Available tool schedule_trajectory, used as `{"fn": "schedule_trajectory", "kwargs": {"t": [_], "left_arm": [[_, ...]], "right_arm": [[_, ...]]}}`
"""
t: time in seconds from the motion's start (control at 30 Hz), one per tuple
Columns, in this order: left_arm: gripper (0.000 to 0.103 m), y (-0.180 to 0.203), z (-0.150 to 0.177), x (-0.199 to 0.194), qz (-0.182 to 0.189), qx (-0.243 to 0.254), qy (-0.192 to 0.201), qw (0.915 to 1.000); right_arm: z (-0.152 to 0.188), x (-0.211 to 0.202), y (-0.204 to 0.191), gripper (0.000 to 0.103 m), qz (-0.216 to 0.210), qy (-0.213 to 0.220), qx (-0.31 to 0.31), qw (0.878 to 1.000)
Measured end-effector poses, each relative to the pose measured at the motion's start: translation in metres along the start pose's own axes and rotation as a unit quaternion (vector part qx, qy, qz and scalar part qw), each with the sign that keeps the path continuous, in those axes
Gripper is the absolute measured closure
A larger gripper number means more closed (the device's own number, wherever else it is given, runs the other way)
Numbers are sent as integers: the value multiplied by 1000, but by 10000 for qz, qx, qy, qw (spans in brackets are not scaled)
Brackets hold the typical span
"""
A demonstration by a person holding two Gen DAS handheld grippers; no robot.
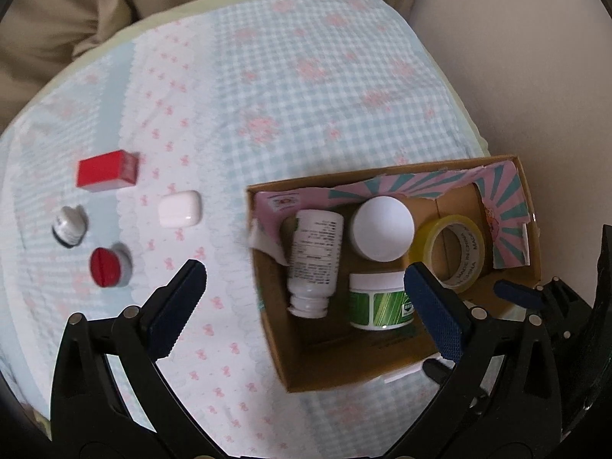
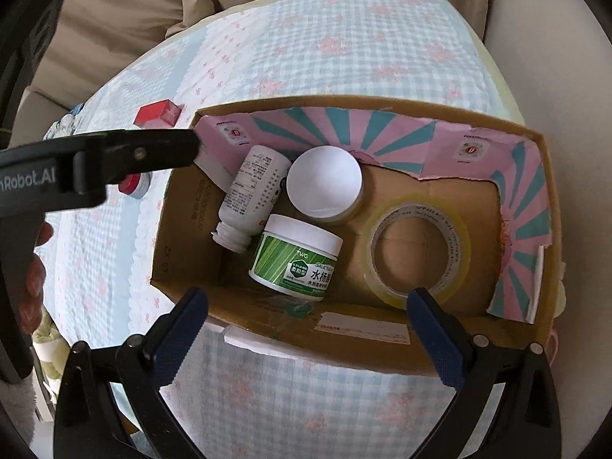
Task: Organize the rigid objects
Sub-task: 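Withdraw both grippers from the box toward the remaining items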
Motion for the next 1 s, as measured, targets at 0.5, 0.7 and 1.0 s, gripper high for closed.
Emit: {"fn": "schedule_trajectory", "kwargs": {"t": [0.5, 0.7, 1.0], "left_arm": [[0, -101, 41, -128, -132, -646, 845, 9942], [0, -172, 64, -174, -323, -882, 1160, 9888], [0, -271, 78, -209, -247, -1011, 1282, 9863]], "right_arm": [[-17, -79, -57, 0, 605, 431, -148, 9971], [-25, -116, -109, 0, 604, 800, -76, 9949], [-42, -130, -187, 0, 583, 1150, -108, 9916]]}}
Point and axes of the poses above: each gripper's, at about its wrist camera, not at the fingertips, and x roughly the way its jaws point, y to its right, z to its underside, the point moved 3 cm from there along x, roughly the way its jaws point, and after that the axes turned 15 degrees about -x, right-handed, at the moved point
